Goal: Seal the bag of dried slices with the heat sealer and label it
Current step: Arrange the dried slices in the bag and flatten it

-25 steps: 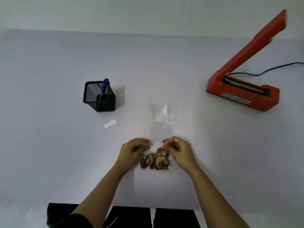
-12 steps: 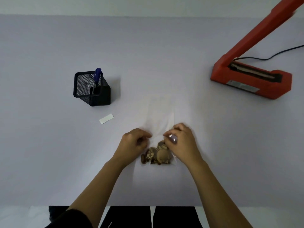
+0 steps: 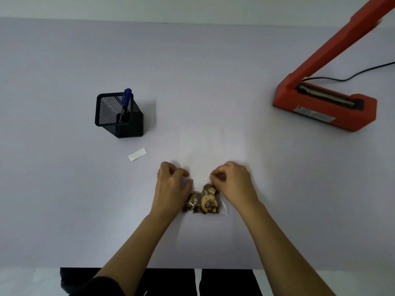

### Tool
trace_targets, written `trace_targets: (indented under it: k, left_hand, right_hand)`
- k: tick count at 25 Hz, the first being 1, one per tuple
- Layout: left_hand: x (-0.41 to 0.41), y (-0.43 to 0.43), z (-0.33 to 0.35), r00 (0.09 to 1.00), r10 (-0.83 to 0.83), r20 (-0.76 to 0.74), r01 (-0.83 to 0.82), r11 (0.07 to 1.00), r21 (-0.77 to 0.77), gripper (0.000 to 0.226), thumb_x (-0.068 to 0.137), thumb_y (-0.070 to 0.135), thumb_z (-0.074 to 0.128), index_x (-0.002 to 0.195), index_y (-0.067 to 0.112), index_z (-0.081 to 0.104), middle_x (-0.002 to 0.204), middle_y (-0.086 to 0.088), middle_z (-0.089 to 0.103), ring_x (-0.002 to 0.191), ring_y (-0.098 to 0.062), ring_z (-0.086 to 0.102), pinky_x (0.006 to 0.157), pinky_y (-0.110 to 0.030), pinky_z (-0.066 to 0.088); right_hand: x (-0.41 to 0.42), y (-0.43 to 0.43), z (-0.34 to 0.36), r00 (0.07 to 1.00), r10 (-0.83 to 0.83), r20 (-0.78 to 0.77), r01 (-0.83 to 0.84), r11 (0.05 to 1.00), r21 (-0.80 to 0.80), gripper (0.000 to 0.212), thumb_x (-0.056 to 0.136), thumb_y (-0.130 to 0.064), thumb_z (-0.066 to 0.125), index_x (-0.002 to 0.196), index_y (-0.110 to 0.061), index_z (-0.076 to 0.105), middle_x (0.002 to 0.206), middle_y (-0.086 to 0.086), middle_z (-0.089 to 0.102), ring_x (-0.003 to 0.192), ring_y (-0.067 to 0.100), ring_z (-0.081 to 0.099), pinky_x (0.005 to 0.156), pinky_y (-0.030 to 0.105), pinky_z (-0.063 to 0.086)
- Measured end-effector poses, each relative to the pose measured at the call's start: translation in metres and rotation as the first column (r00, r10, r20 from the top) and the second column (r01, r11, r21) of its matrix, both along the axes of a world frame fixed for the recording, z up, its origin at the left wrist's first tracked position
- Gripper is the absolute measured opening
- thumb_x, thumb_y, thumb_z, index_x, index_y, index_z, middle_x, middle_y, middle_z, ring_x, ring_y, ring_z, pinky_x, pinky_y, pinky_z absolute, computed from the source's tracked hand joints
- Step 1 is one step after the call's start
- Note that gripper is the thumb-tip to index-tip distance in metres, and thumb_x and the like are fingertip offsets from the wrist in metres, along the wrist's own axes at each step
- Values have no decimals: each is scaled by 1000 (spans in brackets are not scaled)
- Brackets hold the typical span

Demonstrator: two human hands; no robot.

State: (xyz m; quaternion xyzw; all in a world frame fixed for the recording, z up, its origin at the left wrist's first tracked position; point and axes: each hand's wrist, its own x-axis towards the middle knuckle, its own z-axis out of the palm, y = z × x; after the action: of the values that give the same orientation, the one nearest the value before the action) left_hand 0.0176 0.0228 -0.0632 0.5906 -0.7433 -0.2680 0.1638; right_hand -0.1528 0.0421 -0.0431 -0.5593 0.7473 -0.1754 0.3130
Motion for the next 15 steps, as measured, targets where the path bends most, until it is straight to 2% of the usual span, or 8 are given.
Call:
trace_targets:
  k: [2, 4, 6, 10, 15]
  left_hand:
    - [-1, 0, 1, 989, -149, -15, 150, 989, 8, 13, 79, 2, 68, 91, 3, 71, 91, -12, 60, 74, -27, 61, 63, -30, 51]
    - [-1, -3, 2, 973, -231, -26, 232, 973, 10, 13, 81, 2, 65, 91, 5, 72, 87, -10, 66, 73, -26, 64, 64, -32, 54]
    - [-2, -9, 2, 974, -221, -37, 222, 975, 13, 12, 81, 3, 65, 90, 5, 73, 85, -10, 68, 72, -26, 64, 65, -33, 54]
    - [2, -16, 4, 974, -222, -34, 223, 974, 33, 11, 83, 5, 65, 90, 6, 73, 87, -9, 69, 76, -25, 65, 69, -35, 55]
    - [4, -23, 6, 976, -218, -19, 219, 973, 66, 11, 84, 4, 62, 89, 6, 73, 86, -9, 69, 76, -24, 64, 71, -37, 55]
  right_hand:
    - [2, -2, 1, 999, 32, -22, -32, 999, 12, 9, 83, -19, 67, 86, -15, 75, 87, 3, 71, 79, 16, 65, 73, 23, 50]
    - [3, -4, 2, 998, 45, -33, -44, 999, 24, 10, 83, -19, 68, 87, -15, 76, 88, 2, 72, 79, 15, 66, 73, 20, 48]
    - [3, -5, 3, 999, 37, -23, -36, 999, 33, 9, 83, -17, 68, 87, -15, 76, 88, 2, 74, 80, 14, 67, 73, 18, 48]
    - [-4, -6, 5, 998, 57, -18, -56, 997, 48, 10, 84, -11, 66, 90, -12, 75, 90, 4, 75, 83, 17, 68, 80, 25, 54]
    - [-8, -6, 7, 984, 141, -107, -137, 990, 42, 15, 87, -8, 60, 91, -10, 74, 90, 6, 73, 81, 18, 66, 75, 24, 52]
